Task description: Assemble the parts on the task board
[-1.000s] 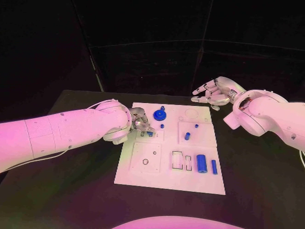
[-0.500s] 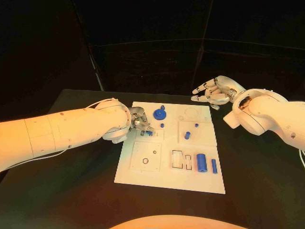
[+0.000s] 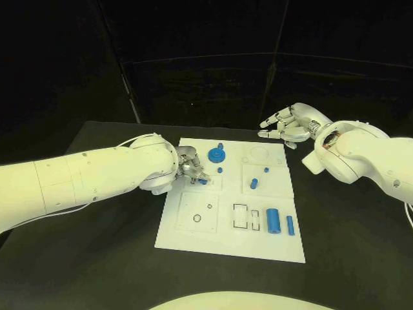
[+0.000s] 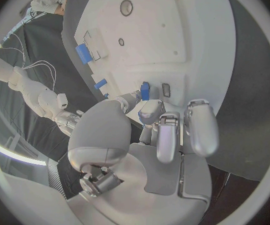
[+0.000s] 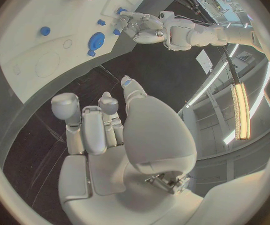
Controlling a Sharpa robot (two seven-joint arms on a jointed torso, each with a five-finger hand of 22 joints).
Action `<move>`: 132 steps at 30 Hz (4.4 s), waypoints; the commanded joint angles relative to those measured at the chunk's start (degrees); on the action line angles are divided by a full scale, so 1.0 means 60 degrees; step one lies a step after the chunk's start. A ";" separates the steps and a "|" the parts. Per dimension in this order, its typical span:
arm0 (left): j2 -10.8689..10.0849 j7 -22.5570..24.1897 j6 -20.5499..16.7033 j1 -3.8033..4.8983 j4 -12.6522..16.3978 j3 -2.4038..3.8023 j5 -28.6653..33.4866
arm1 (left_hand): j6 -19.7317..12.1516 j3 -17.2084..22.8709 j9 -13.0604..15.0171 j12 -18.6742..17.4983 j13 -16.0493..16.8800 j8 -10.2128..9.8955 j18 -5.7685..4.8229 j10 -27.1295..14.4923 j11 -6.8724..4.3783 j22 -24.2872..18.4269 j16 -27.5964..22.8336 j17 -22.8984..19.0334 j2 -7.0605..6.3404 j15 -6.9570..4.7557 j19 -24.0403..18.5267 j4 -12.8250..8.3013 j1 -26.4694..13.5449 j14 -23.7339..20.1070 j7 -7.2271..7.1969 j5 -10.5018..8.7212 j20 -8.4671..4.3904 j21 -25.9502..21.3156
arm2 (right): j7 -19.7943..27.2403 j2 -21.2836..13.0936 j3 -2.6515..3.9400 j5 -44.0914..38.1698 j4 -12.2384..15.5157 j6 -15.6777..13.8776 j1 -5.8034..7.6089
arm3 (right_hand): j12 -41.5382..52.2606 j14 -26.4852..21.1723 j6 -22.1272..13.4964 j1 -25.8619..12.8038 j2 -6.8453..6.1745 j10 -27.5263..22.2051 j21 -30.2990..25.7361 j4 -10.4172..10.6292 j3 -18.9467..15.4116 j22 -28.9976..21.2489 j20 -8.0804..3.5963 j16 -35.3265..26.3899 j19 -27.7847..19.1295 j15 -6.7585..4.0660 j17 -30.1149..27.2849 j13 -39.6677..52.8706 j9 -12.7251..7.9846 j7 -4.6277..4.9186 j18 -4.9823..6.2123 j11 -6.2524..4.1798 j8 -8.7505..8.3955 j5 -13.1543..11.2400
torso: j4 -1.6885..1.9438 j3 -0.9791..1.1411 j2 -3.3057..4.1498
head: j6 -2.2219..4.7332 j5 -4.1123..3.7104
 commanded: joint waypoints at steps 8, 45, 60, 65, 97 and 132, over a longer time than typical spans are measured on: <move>0.0013 -0.0065 0.0268 -0.0001 0.0016 -0.0006 -0.0023 | -0.0001 0.1585 0.0014 -0.0049 -0.0023 0.0041 -0.0139 0.0022 -0.0026 0.0022 0.0029 0.2515 -0.0005 -0.0042 0.0220 -0.1543 -0.0044 0.1008 -0.0034 0.0059 -0.0024 -0.0014 | 0.0072 0.0019 0.0007 0.0030 -0.0004 0.0078 0.0018 | 0.0021 0.0295 0.0059 0.0036 0.0059 0.0054 -0.0043 0.0016 -0.0043 0.0008 -0.0044 -0.0033 0.0003 -0.0065 0.0004 -0.0003 -0.0014 0.0004 0.0124 0.0015 0.0050 0.0062 | -0.0012 -0.0001 0.0002 | -0.0023 0.0023; 0.0321 -0.0139 0.0849 0.0007 -0.0275 -0.0005 -0.0020 | 0.0254 0.0413 0.0176 -0.0097 -0.0212 0.0210 -0.0167 0.0082 -0.0153 0.0202 0.0029 0.2515 -0.0068 -0.0142 0.0273 -0.1003 -0.0898 0.1008 -0.0205 0.0007 -0.0110 0.0067 | 0.0088 0.0047 0.0007 0.0030 -0.0013 0.0076 0.0018 | 0.0026 0.0296 0.0052 0.0009 0.0081 0.0059 -0.0049 0.0046 -0.0061 0.0000 -0.0046 -0.0039 0.0006 -0.0065 0.0000 -0.0010 -0.0018 0.0005 0.0125 0.0017 0.0063 0.0078 | -0.0006 0.0005 0.0000 | -0.0107 -0.0037; 0.0390 -0.0121 0.0623 0.0008 -0.0354 -0.0004 -0.0020 | 0.0458 -0.0758 0.0272 -0.0023 -0.0213 0.0363 -0.0181 0.0121 -0.0208 0.0293 0.0029 0.2515 -0.0065 -0.0188 0.0297 -0.0568 -0.1235 0.1008 -0.0278 -0.0048 -0.0153 0.0096 | 0.0105 0.0056 0.0007 0.0030 -0.0023 0.0063 0.0018 | 0.0009 0.0294 0.0040 -0.0017 0.0077 0.0043 -0.0059 0.0065 -0.0084 -0.0018 -0.0046 -0.0049 0.0000 -0.0064 -0.0011 -0.0038 -0.0023 0.0007 0.0128 0.0019 0.0067 0.0081 | -0.0011 0.0006 0.0000 | -0.0137 -0.0053; 0.0407 -0.0120 0.0609 0.0008 -0.0367 -0.0004 -0.0020 | 0.0468 -0.1038 0.0288 0.0002 -0.0203 0.0387 -0.0183 0.0126 -0.0213 0.0310 0.0029 0.2515 -0.0056 -0.0194 0.0301 -0.0469 -0.1283 0.1008 -0.0284 -0.0054 -0.0160 0.0099 | 0.0124 0.0056 0.0007 0.0030 -0.0019 0.0059 0.0018 | 0.0009 0.0294 0.0040 -0.0017 0.0077 0.0043 -0.0059 0.0065 -0.0084 -0.0018 -0.0046 -0.0049 0.0000 -0.0064 -0.0011 -0.0038 -0.0023 0.0007 0.0128 0.0019 0.0067 0.0081 | -0.0009 0.0006 0.0004 | -0.0138 -0.0065; 0.0292 -0.0089 0.0187 0.0054 -0.0316 0.0359 0.0189 | 0.0434 -0.4349 0.0384 0.0042 -0.0320 0.0526 -0.0186 0.0041 -0.0266 0.0385 0.0029 0.2515 -0.0451 -0.0250 0.0312 0.0886 -0.1738 0.1008 -0.0343 -0.0398 -0.0231 0.0047 | 0.0196 0.0067 0.0006 0.0030 -0.0079 0.0018 0.0017 | 0.0002 0.0278 -0.0014 -0.0196 0.0022 0.0016 -0.0145 0.0208 -0.0281 -0.0172 -0.0041 -0.0118 -0.0064 -0.0056 -0.0089 -0.0100 -0.0039 0.0014 0.0153 0.0030 0.0106 0.0076 | -0.0010 -0.0003 0.0000 | -0.0126 -0.0099; 0.1506 -0.0140 0.2538 0.0874 -0.3727 0.0920 -0.0166 | -0.0125 -0.5873 -0.0505 -0.0259 -0.0784 -0.0506 -0.0130 -0.0422 0.0108 0.0151 0.0029 0.2515 0.0186 0.0062 0.0199 0.1322 -0.0500 0.1008 0.0085 -0.0393 0.0031 -0.0281 | 0.0177 0.0128 0.0006 0.0030 -0.0129 0.0094 0.0017 | -0.0002 0.0275 -0.0026 -0.0195 0.0042 0.0006 -0.0160 0.0223 -0.0296 -0.0193 -0.0040 -0.0127 -0.0074 -0.0055 -0.0093 -0.0113 -0.0042 0.0014 0.0156 0.0029 0.0114 0.0094 | -0.0009 -0.0008 0.0023 | -0.0104 -0.0018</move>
